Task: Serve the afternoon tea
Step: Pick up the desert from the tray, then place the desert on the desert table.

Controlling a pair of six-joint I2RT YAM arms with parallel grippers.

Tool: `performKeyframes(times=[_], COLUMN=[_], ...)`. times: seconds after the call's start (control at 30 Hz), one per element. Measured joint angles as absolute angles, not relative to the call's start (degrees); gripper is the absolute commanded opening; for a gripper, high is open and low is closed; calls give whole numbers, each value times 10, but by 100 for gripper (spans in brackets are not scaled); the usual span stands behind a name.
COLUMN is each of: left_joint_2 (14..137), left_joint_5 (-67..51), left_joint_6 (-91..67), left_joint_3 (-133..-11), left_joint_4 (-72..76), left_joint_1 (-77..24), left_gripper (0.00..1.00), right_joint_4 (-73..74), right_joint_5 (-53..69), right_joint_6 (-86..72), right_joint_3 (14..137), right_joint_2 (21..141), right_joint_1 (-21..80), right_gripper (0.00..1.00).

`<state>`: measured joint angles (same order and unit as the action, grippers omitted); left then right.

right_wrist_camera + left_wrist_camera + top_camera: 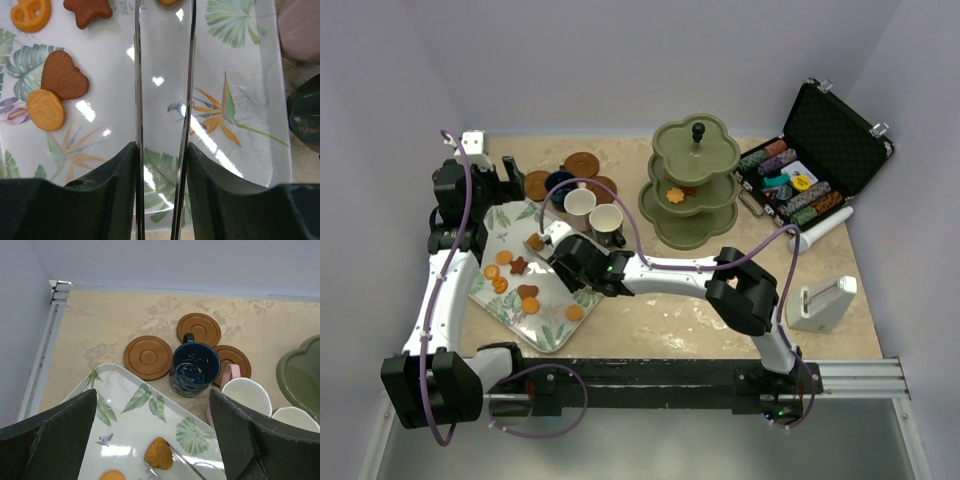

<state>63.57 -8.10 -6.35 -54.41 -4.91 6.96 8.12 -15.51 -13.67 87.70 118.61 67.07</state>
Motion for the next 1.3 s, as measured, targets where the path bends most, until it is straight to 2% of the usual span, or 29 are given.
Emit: performKeyframes(times=[0.53,1.0,1.3], left_joint_2=[621,621,621], left_joint_5=[-49,-48,-52], left_joint_6=[-64,-64,-64], left_joint_3=[-535,-535,-535], left_joint_4=[-48,-43,-43], left_joint_1=[70,70,70], left_gripper=[98,99,98], right_joint_4=[84,128,156], right_joint_5=[-177,-217,-226], right_joint_6=[-146,-177,-193], right_joint_3=[829,726,676], right_joint_2=[992,822,797], right_joint_1=[662,553,514], right_gripper=[34,34,34])
